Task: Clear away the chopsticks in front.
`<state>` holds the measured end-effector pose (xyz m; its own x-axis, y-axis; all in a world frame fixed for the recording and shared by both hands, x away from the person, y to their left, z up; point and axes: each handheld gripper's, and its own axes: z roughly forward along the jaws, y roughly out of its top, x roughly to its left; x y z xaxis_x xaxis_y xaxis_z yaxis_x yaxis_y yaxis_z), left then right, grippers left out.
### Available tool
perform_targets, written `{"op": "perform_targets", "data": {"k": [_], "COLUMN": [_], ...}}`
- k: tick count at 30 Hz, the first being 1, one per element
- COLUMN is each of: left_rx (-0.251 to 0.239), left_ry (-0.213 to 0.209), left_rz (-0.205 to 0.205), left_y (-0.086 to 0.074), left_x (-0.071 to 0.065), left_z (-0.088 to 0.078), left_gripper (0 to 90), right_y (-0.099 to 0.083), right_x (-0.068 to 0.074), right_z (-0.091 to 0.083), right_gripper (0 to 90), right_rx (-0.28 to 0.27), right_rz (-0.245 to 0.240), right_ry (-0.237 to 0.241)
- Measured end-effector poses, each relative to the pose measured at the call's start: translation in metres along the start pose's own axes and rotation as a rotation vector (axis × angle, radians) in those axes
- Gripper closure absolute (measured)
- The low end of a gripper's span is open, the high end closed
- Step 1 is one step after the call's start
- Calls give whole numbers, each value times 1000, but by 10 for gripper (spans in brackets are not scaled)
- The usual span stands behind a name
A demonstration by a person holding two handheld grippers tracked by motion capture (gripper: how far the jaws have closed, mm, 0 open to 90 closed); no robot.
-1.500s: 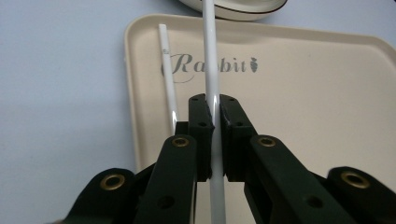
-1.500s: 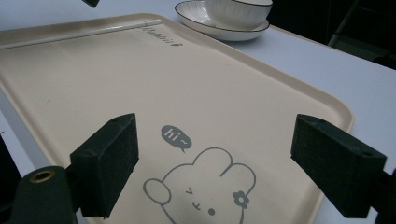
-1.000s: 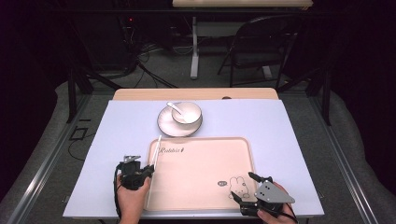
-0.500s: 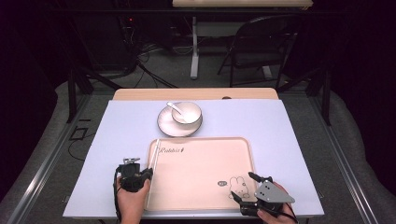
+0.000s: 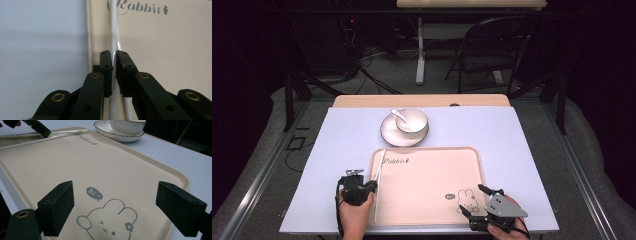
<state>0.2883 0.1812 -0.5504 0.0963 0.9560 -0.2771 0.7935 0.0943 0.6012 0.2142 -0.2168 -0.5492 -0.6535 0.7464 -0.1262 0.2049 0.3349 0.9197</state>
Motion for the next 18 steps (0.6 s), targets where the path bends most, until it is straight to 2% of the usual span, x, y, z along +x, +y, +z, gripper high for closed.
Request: {"op": "perform_targets", "data": {"k": [5, 9, 18], "left_rx": [-2, -20, -18], "left_ry": [-2, -5, 8], "left_rz": [0, -23, -45], "left_y": [0, -1, -1], "left_x": [0, -1, 3], "left_z": [1, 0, -4], "left_gripper": [825, 843, 844], "right_y": [0, 0, 0], "right_x": [0, 0, 0], "right_z": [0, 0, 0], "right_gripper": [144, 144, 144], "right_rx": [0, 0, 0], "right_rz": [0, 0, -1], "right_ry": [0, 0, 1]}}
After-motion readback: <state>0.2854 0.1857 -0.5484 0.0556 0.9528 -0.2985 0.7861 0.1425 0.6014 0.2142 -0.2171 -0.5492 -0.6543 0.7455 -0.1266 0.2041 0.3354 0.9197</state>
